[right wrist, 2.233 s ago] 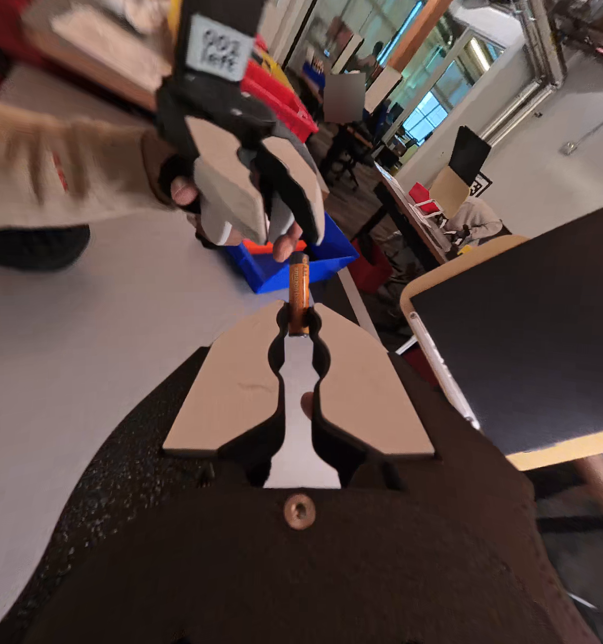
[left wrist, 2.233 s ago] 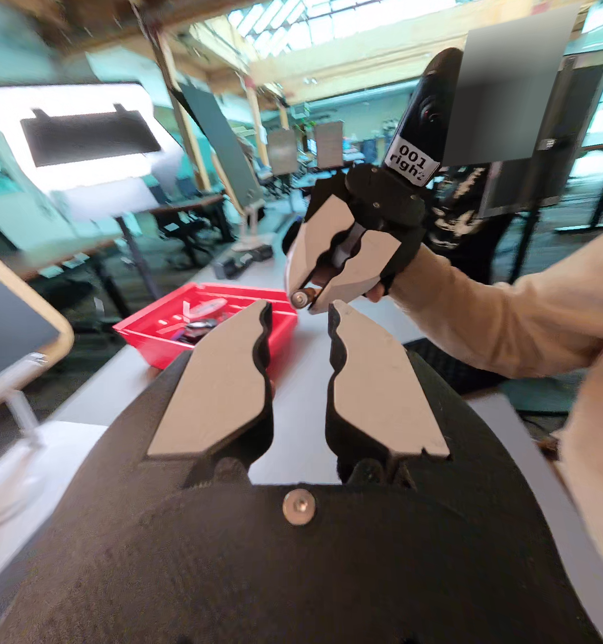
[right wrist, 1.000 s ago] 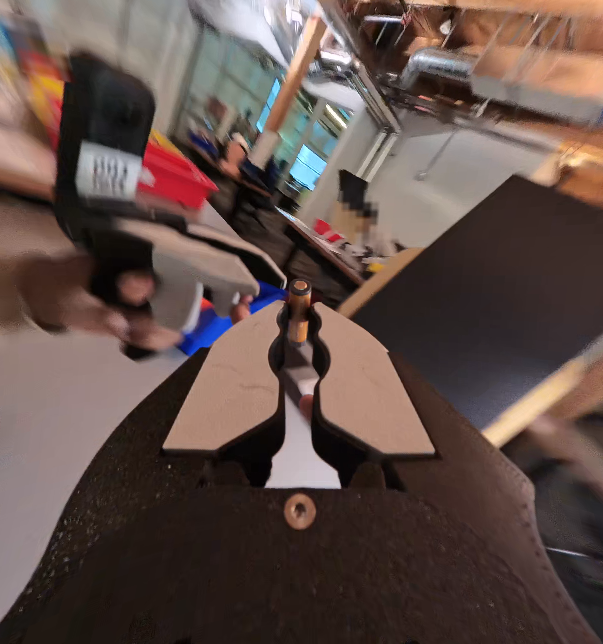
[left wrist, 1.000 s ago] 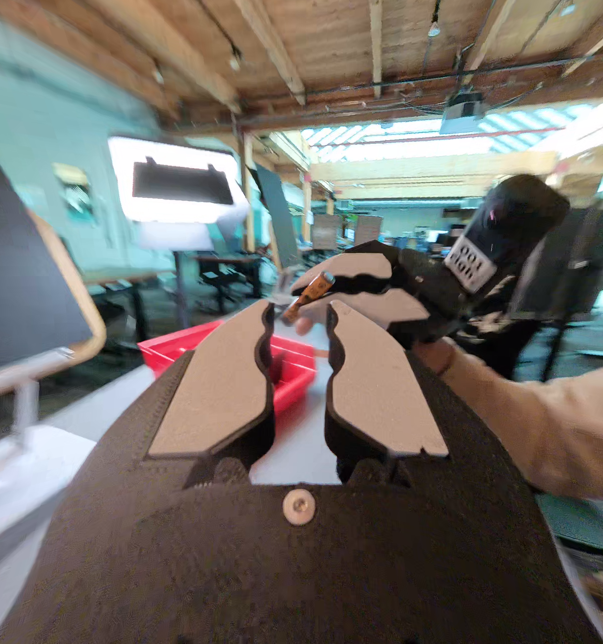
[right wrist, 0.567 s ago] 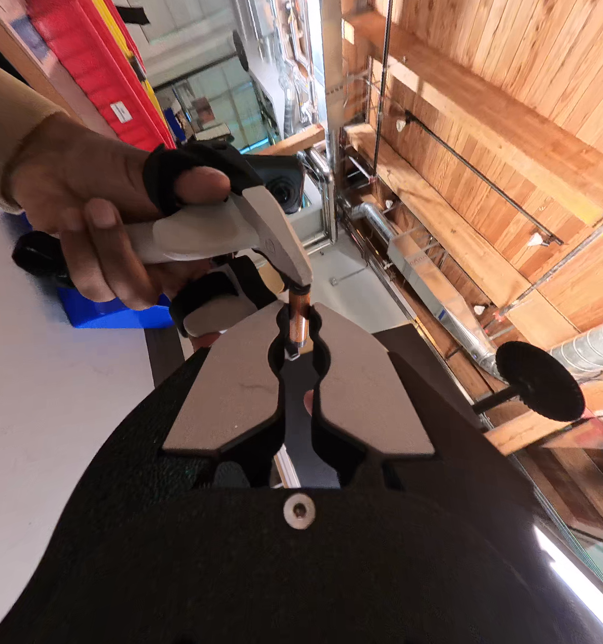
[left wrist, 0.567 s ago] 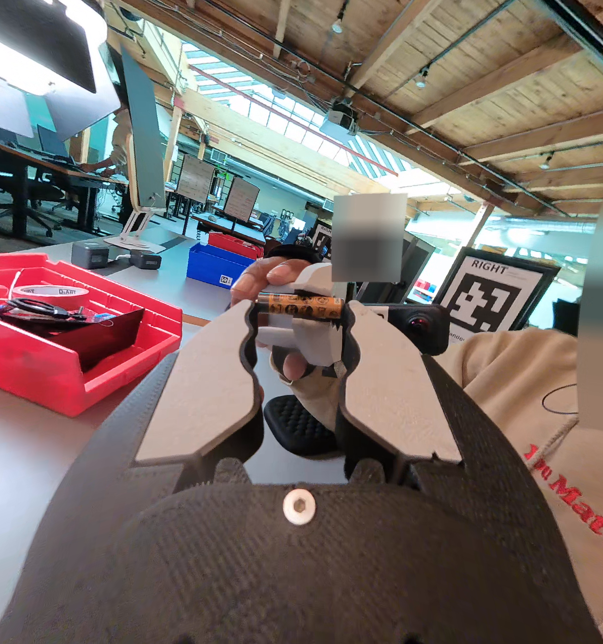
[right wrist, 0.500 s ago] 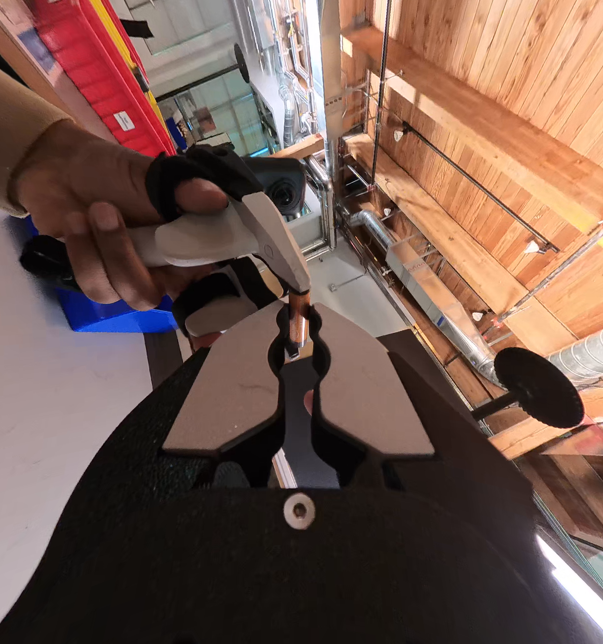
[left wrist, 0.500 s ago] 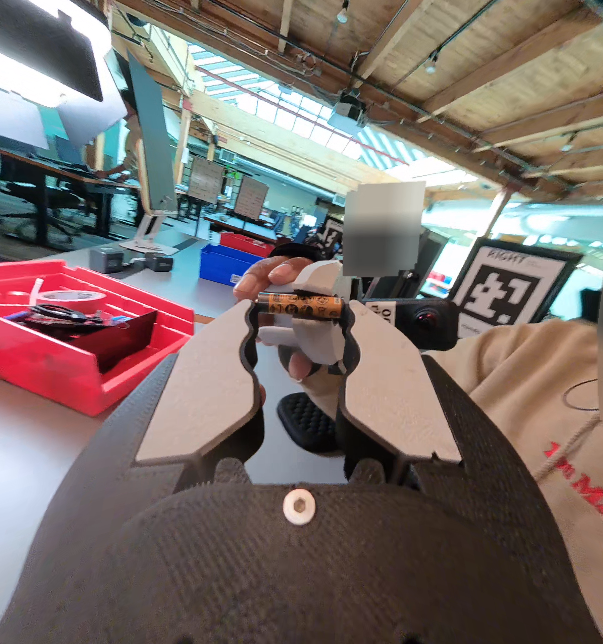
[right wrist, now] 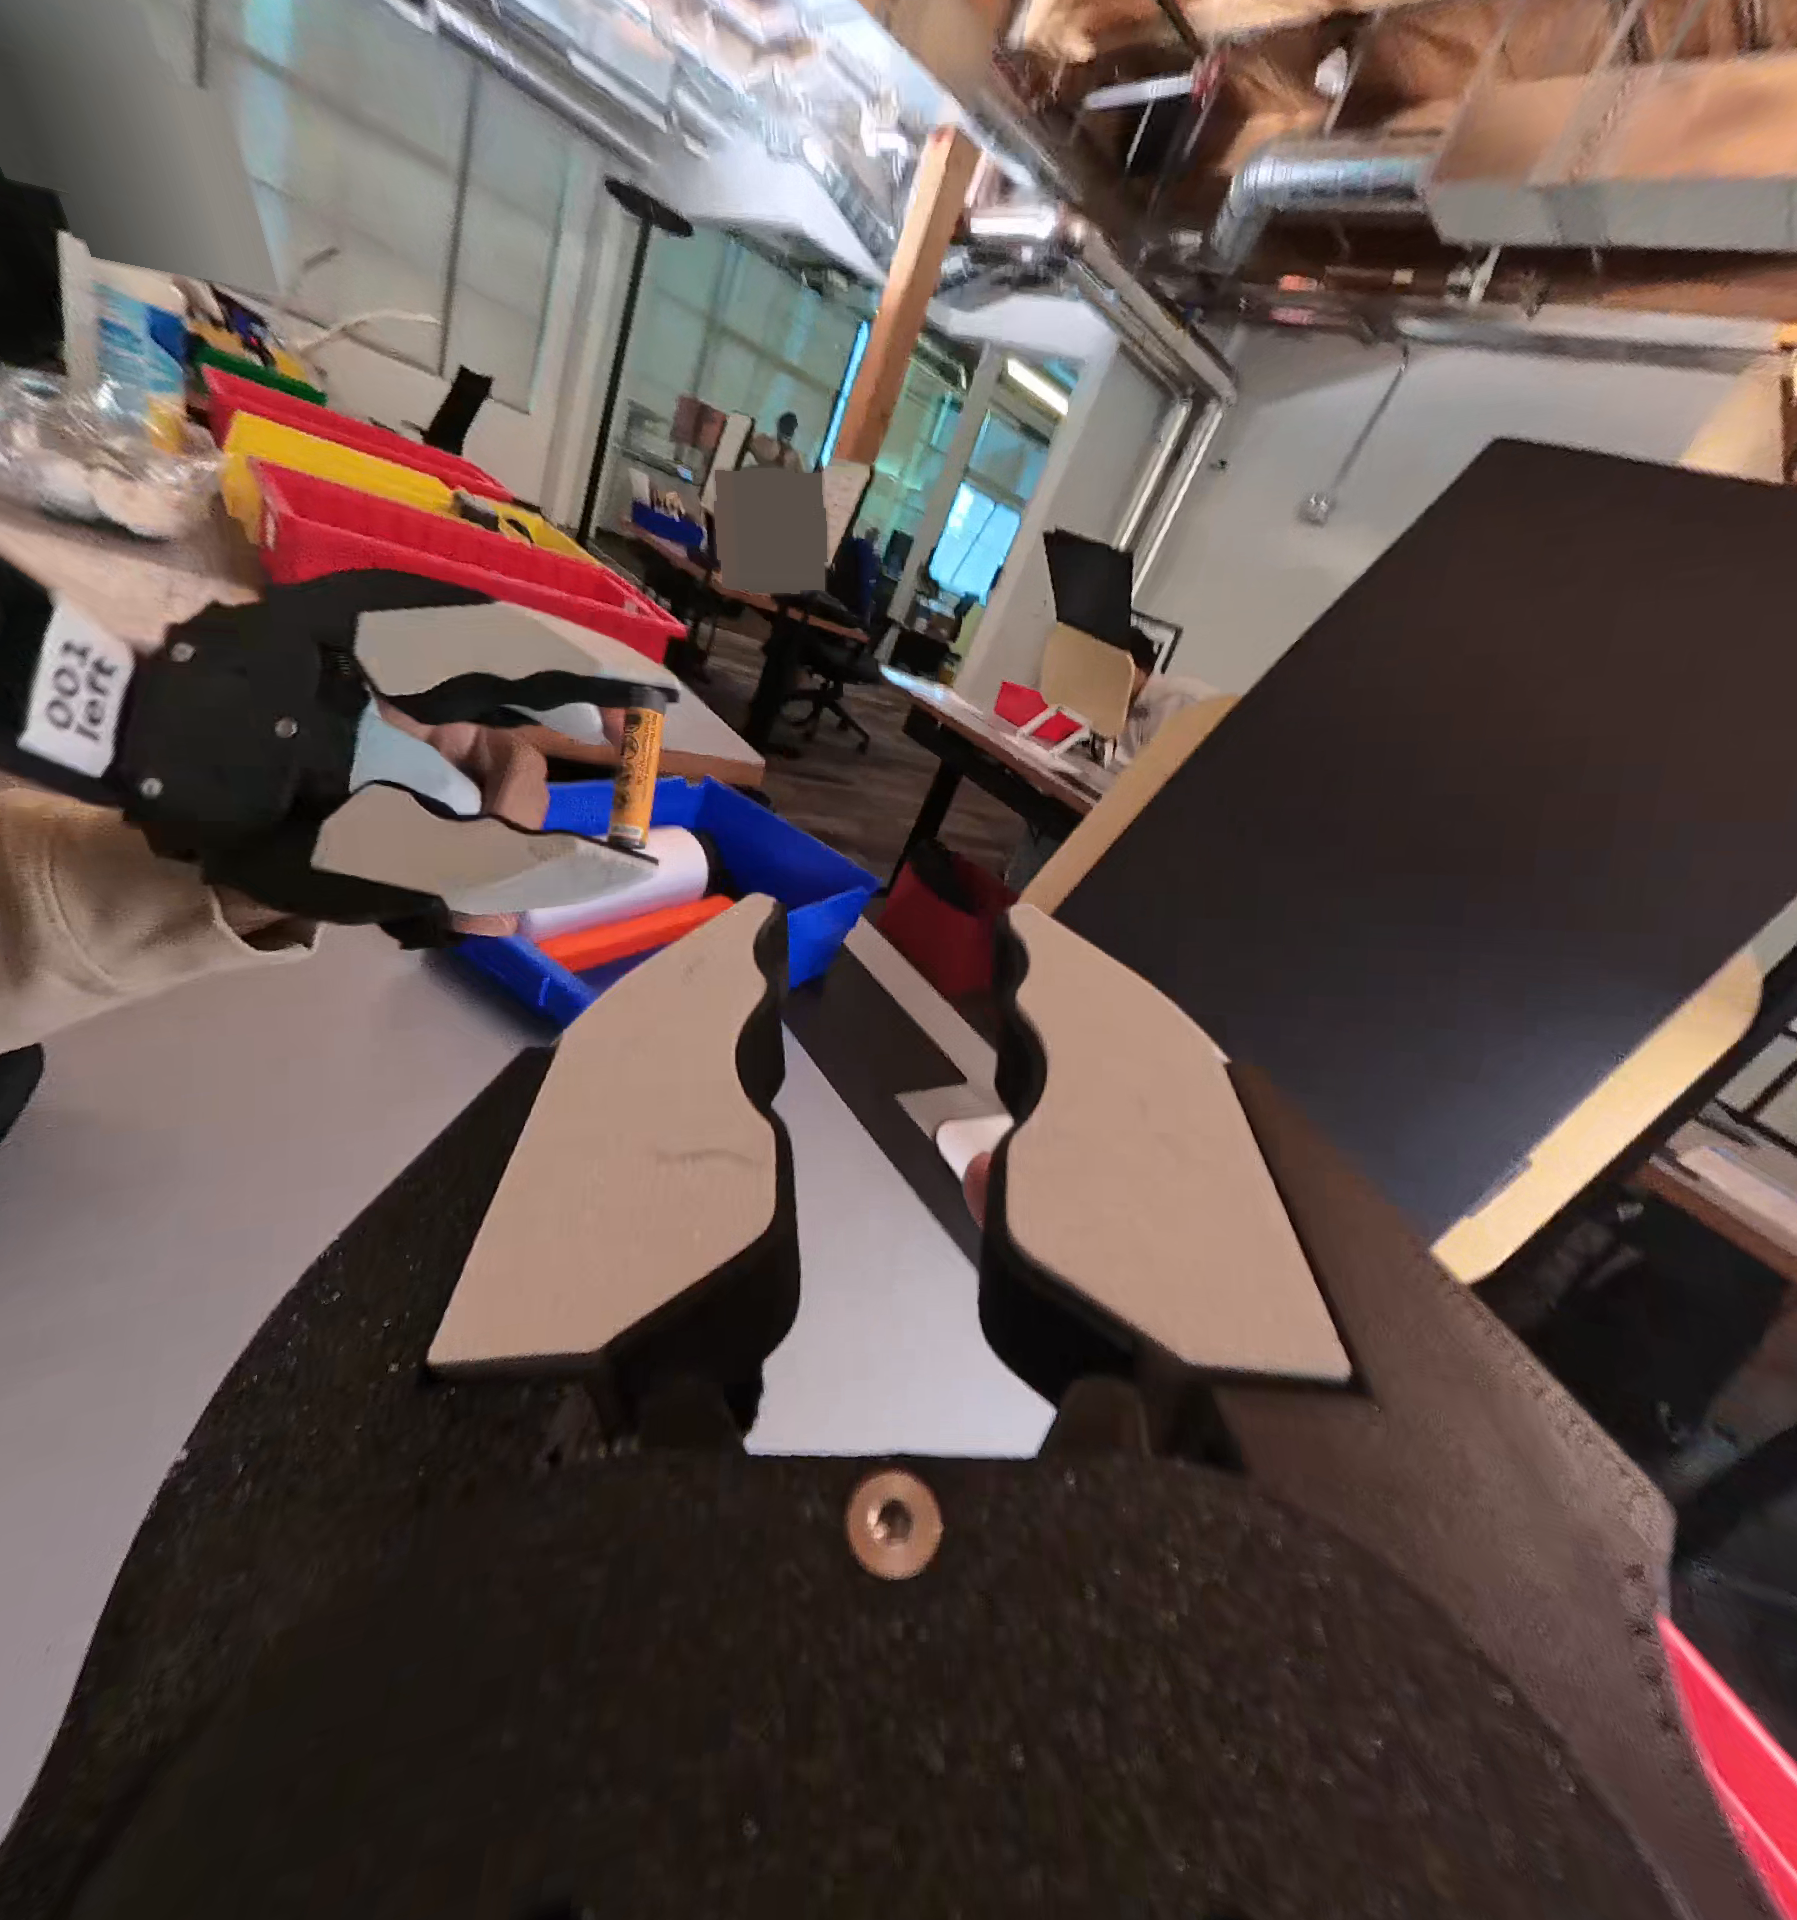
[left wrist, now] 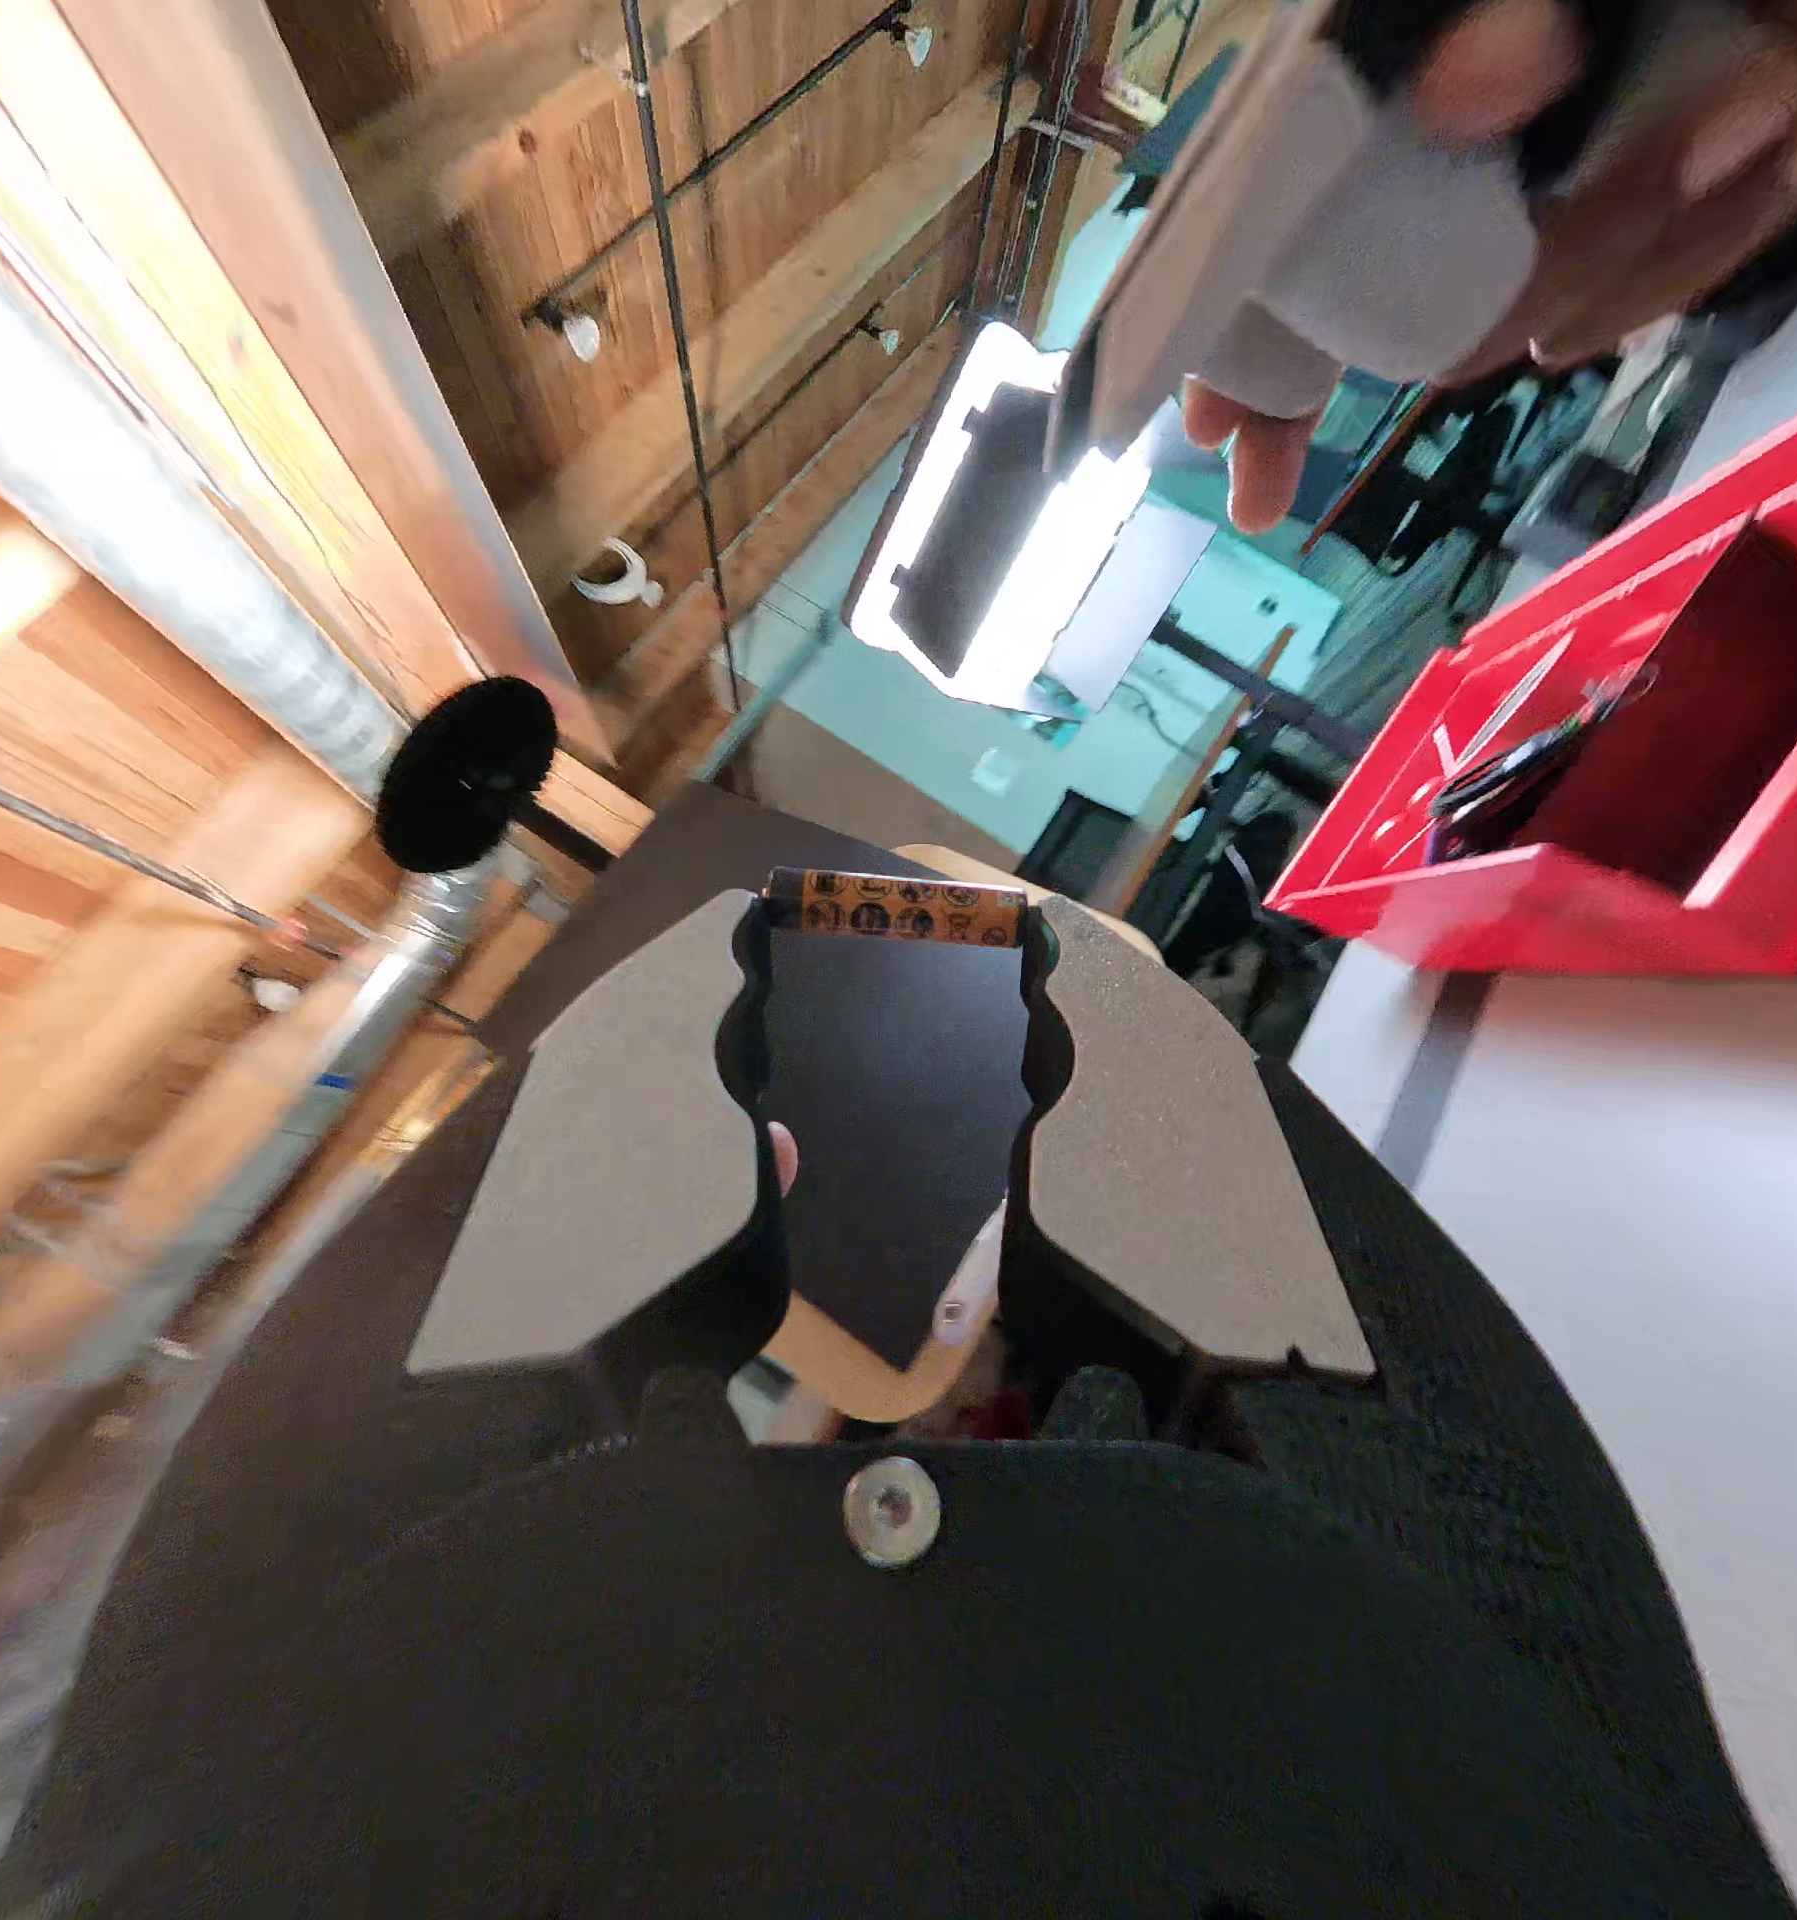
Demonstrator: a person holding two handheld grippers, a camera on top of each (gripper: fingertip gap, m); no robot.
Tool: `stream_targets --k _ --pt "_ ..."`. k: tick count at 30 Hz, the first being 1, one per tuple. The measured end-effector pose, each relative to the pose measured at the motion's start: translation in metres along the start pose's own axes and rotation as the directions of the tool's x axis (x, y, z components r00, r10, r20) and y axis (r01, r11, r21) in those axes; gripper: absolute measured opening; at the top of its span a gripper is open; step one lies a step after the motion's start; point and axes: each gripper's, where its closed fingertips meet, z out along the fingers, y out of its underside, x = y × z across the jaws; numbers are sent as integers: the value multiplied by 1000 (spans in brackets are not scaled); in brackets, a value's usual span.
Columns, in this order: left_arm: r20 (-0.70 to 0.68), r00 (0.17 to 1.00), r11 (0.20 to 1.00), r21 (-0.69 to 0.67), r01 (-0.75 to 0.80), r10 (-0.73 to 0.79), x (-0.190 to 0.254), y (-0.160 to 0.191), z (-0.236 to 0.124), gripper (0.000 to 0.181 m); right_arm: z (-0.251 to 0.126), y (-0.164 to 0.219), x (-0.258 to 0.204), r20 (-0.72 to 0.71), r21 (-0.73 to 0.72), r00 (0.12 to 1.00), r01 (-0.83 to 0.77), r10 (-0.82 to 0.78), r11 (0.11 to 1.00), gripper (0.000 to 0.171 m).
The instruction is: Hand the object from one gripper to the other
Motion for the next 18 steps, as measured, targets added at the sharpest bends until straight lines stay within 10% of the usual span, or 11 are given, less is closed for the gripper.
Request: stream_targets --k 6,14,18 --pt "-23 990 990 45 -137 138 31 -5 3 47 31 21 -42 104 -182 972 -188 209 965 36" --pt "-199 961 958 176 226 -190 39 -29 -4 43 46 25 -84 229 -184 970 -45 87 982 11" --pt "-478 563 621 45 782 -674 24 -34 -8 42 30 3 -71 129 -15 945 306 -301 952 10"
